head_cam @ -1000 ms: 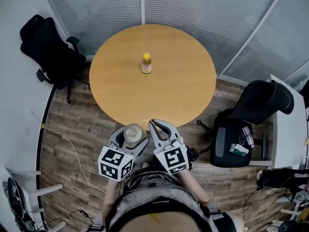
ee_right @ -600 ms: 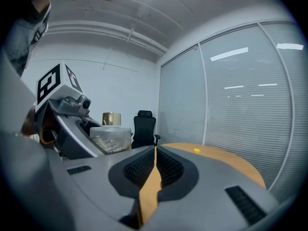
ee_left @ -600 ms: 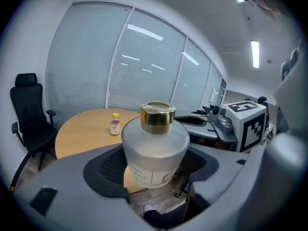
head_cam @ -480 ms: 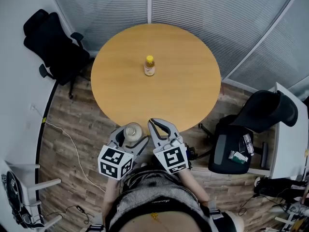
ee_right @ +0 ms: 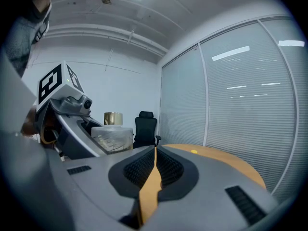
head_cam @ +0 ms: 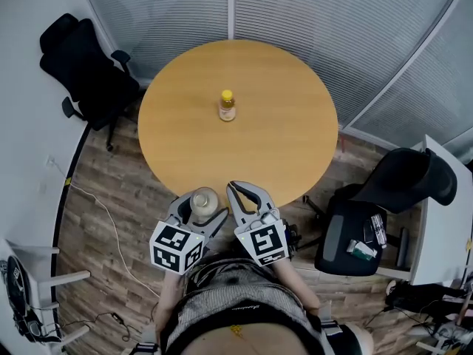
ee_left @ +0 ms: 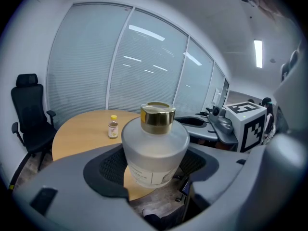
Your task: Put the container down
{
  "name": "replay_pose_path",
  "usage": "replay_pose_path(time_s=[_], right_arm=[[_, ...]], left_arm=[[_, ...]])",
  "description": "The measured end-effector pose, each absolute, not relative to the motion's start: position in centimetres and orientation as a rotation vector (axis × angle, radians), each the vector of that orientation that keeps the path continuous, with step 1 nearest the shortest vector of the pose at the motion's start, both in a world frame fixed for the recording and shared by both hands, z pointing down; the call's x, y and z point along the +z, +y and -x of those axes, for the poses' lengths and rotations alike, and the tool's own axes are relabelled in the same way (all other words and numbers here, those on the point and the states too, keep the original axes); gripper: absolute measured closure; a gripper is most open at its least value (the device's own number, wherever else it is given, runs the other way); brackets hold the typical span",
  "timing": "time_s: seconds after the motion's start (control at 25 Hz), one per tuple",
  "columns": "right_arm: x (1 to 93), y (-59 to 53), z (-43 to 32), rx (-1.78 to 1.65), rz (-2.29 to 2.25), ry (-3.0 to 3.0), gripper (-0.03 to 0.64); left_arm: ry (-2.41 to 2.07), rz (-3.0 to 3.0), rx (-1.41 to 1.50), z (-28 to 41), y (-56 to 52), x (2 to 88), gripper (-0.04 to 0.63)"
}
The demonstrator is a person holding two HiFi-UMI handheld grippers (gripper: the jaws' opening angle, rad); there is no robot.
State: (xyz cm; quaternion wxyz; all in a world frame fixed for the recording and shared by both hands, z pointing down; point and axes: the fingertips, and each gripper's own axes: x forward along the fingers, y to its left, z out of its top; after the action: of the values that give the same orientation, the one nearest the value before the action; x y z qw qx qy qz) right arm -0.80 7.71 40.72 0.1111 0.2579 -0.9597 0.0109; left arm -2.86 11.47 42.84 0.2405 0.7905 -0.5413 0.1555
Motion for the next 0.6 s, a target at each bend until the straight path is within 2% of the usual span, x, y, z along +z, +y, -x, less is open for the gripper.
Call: replay_pose_path(time_s=[0.6], right_arm=[[41.3,5.8,-1.5,0.034,-0.735,-2.817,0.592]], left_arm=[[-1.516,-2.135,0.402,1.4,9.3,43.2,0.252]])
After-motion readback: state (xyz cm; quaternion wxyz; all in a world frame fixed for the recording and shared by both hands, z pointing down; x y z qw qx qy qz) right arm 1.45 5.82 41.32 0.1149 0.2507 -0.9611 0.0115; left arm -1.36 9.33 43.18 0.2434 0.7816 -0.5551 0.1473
